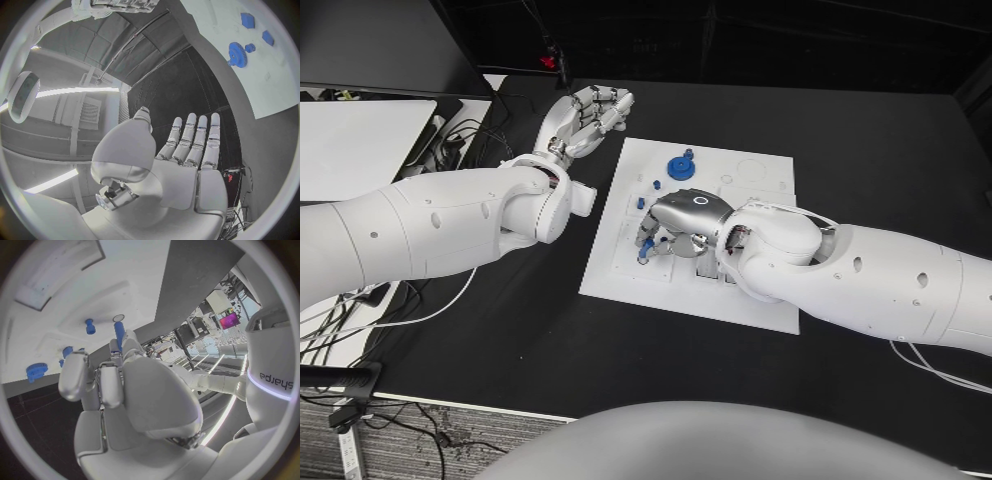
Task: Assemble the parts on the task board
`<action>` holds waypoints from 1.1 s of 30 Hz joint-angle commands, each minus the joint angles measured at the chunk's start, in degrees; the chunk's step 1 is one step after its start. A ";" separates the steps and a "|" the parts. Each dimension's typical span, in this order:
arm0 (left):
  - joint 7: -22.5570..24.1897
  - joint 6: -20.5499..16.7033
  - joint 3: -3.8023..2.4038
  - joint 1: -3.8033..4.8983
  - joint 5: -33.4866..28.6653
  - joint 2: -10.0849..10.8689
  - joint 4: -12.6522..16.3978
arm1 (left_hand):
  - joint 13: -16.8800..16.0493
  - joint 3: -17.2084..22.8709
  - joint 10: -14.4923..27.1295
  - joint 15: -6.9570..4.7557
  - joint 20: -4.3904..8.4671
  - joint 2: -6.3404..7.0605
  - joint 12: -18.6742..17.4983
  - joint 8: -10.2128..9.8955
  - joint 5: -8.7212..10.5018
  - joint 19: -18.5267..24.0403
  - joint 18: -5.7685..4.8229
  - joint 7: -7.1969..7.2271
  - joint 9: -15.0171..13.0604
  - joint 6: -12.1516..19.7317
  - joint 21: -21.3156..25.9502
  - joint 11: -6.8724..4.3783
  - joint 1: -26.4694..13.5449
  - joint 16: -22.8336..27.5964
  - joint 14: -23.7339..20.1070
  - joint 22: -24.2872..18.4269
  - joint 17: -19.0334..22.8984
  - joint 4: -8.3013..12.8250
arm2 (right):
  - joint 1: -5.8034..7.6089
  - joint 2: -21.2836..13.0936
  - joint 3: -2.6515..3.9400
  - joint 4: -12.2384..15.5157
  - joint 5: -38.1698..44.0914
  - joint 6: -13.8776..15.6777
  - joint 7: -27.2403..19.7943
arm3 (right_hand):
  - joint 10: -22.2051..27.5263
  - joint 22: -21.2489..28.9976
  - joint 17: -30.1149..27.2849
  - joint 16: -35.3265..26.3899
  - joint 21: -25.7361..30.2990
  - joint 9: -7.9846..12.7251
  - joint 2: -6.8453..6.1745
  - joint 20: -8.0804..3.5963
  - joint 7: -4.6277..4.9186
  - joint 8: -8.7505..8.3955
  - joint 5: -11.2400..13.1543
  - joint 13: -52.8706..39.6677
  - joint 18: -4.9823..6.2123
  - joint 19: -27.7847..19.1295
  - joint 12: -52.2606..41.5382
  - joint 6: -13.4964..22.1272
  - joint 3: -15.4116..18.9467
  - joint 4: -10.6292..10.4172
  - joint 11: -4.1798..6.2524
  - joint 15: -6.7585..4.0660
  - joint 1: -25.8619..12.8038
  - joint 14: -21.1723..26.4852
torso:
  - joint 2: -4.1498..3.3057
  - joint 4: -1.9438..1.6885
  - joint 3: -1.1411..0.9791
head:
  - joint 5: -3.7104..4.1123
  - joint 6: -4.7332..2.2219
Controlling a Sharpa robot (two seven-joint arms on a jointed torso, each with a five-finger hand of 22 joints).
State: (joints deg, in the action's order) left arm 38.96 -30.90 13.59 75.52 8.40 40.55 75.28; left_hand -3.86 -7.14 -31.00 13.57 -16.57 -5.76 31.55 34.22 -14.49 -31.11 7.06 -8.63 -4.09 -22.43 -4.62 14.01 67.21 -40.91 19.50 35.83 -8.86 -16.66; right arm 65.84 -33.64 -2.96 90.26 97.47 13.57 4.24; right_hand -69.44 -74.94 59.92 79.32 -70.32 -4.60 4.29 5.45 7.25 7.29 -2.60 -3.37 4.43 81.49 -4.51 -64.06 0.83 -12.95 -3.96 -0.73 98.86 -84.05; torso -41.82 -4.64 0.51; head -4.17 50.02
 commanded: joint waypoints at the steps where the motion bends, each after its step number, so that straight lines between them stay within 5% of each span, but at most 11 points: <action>1: 5.63 0.41 -0.06 0.08 -0.05 -0.10 -0.01 | 0.07 -0.43 0.29 -0.23 0.03 0.10 0.25 0.21 -0.37 -0.34 -0.20 -7.75 0.09 0.35 -0.34 -0.15 0.47 -0.27 -0.03 -0.05 0.04 -0.04 | 0.04 0.24 0.02 0.22 1.08 -1.23 -0.16 | -0.63 -2.11 -0.11 -0.38 -0.13 -0.09 0.26 -0.30 0.21 0.30 -0.17 -0.06 0.53 0.17 0.02 -0.33 -0.43 -0.11 0.08 -0.07 0.20 -1.02 | -0.02 -0.07 0.01 | 0.22 -0.02; 33: 5.60 0.44 -0.06 0.01 -0.05 -0.14 -0.08 | 0.07 -0.43 0.29 -0.23 0.03 0.10 0.25 0.21 -0.37 -0.34 -0.20 -7.75 0.09 0.35 -0.34 -0.15 0.47 -0.27 -0.03 -0.05 0.04 -0.04 | -0.63 0.92 -0.02 -0.26 3.49 -4.17 3.62 | -0.25 -1.76 -0.80 -0.73 0.43 0.16 0.06 -0.17 0.50 -0.28 -0.16 -0.05 0.63 -0.07 0.76 0.24 -0.74 -0.34 -0.19 0.12 0.06 -0.90 | 0.02 -0.05 0.02 | 0.28 -0.02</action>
State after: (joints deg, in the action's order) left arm 38.96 -30.87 13.59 75.46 8.40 40.41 75.16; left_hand -3.86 -7.14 -31.00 13.57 -16.57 -5.76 31.55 34.22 -14.49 -31.11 7.06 -8.63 -4.09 -22.43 -4.62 14.00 67.21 -40.91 19.50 35.84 -8.87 -16.66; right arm 65.19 -32.69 -2.93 90.05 100.10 10.41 7.26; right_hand -69.44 -74.92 59.16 78.76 -70.07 -4.47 4.19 5.45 7.57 7.29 -2.62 -3.37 4.42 81.49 -3.91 -63.93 0.47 -13.25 -3.95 -0.73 98.76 -84.05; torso -41.81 -4.66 0.49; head -3.93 49.99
